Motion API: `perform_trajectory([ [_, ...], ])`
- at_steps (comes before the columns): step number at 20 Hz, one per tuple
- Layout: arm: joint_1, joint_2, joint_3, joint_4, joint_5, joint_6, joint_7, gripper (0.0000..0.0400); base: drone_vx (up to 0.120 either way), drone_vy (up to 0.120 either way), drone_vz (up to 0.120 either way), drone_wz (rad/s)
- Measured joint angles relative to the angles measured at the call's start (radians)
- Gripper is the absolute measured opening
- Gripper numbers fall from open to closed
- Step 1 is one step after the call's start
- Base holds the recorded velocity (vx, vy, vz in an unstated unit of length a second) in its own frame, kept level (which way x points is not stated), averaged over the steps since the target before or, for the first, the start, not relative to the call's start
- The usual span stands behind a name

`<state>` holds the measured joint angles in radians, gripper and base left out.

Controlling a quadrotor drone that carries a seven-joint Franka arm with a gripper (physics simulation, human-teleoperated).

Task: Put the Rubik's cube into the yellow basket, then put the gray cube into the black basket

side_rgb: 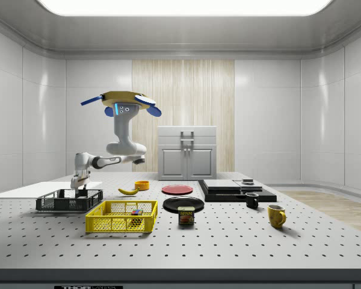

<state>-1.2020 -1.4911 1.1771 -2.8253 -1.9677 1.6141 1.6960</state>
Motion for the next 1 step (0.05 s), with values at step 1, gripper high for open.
perform_trajectory([
  [1, 0.0, 0.0, 0.001, 0.0, 0.001, 0.0, 0.0, 0.0399, 0.0, 0.0, 0.0, 0.0],
])
